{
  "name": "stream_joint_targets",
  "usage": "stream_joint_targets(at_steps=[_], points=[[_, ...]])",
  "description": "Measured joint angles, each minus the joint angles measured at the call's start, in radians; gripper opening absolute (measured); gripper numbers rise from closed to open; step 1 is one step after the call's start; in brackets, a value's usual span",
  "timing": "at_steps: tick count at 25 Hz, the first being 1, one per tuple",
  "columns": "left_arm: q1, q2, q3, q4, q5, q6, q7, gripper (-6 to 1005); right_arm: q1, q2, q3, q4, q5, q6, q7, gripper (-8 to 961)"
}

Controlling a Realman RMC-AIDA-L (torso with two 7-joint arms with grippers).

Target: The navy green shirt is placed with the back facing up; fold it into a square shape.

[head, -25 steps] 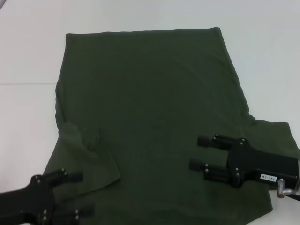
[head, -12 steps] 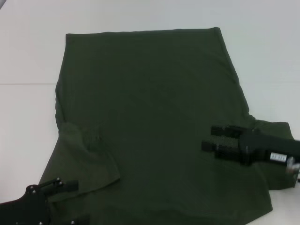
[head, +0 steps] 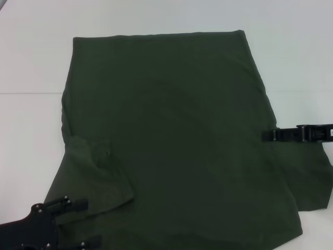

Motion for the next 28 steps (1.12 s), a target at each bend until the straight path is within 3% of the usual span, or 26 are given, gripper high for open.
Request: stream_joint_targets(at_steps=[4, 13, 23, 28], points=[[-0.001, 0.001, -0.001, 0.0, 0.0, 0.001, -0.002, 896, 0.033, -0.009, 0.002, -0.05, -0.123, -0.034, 0.138, 745], [-0.007, -0.002, 0.002, -0.002, 0.0, -0.012, -0.001, 896, 0.098, -0.009, 0.005, -0.063, -0.393, -0.035, 0.248, 745], [-0.016, -0.008, 0.0, -0.004, 0.001, -0.017, 0.0, 896, 0.084, -0.011, 0.014, -0.056, -0.497, 0.02, 0.302, 745], [-0.016, -0.008, 0.001, -0.004, 0.001, -0.018, 0.0, 896, 0.072, -0.017, 0.07, -0.019, -0.529, 0.052, 0.32, 745]])
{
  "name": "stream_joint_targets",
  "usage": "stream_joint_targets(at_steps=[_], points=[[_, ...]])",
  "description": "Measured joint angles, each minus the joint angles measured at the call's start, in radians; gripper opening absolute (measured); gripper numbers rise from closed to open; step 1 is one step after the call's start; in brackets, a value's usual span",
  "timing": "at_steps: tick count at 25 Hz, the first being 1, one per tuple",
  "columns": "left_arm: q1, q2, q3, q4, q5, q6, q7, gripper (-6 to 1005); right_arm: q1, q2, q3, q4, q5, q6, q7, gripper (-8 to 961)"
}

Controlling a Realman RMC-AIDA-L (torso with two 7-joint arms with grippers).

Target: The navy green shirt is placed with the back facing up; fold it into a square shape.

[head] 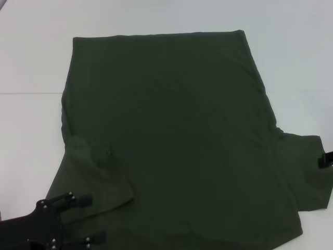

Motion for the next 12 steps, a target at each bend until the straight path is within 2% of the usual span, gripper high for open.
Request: stream_joint_targets(at_steps=[12], points=[[-0.002, 0.001, -0.001, 0.001, -0.008, 0.002, -0.001, 896, -0.03, -0.014, 0.13, 0.07, 0.004, 0.018, 0.005, 746]])
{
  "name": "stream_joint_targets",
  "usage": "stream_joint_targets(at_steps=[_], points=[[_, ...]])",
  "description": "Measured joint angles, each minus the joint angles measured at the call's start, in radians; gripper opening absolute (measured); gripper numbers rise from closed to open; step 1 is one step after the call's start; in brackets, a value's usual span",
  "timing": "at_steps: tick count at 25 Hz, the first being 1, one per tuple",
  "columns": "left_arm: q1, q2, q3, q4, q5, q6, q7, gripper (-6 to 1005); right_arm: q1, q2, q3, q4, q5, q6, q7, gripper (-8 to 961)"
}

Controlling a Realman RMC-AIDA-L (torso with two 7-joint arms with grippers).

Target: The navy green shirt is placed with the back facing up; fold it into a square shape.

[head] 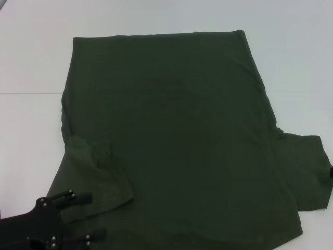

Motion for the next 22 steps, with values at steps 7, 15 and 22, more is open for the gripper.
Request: stream_joint_targets(at_steps=[7, 15, 22], points=[[-0.005, -0.001, -0.001, 0.0, 0.0, -0.003, -0.003, 897, 0.001, -0.022, 0.034, 0.071, 0.021, 0.011, 0.001, 746], [-0.009, -0.001, -0.001, -0.001, 0.0, -0.003, -0.003, 897, -0.01, -0.058, 0.04, 0.148, 0.099, 0.028, 0.001, 746], [-0.011, -0.001, 0.0, -0.001, 0.003, -0.007, -0.023, 897, -0.001, -0.067, 0.041, 0.186, 0.103, 0.028, 0.001, 746]])
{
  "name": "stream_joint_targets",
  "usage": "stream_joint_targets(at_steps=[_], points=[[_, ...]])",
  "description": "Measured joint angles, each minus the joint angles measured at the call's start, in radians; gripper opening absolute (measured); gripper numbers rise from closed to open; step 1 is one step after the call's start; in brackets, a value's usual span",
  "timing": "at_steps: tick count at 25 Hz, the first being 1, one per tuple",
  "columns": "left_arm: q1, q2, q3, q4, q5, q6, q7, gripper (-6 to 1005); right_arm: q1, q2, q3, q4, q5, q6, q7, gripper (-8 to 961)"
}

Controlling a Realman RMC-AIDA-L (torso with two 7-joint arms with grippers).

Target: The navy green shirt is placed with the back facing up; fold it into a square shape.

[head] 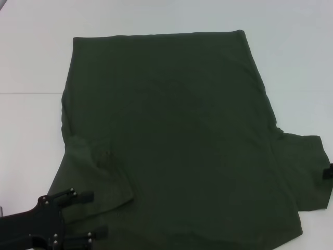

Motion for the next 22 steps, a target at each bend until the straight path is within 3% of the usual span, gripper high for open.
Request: stream_joint_targets(at_steps=[11, 22], points=[[-0.001, 0.014, 0.007, 0.008, 0.016, -0.007, -0.037, 897, 0.027, -0.01, -0.012, 0.024, 0.001, -0.01, 0.033, 745], [0.004, 0.015, 0.008, 0.009, 0.018, -0.008, -0.038, 897, 0.033, -0.009, -0.016, 0.054, -0.005, 0.004, 0.038, 746]])
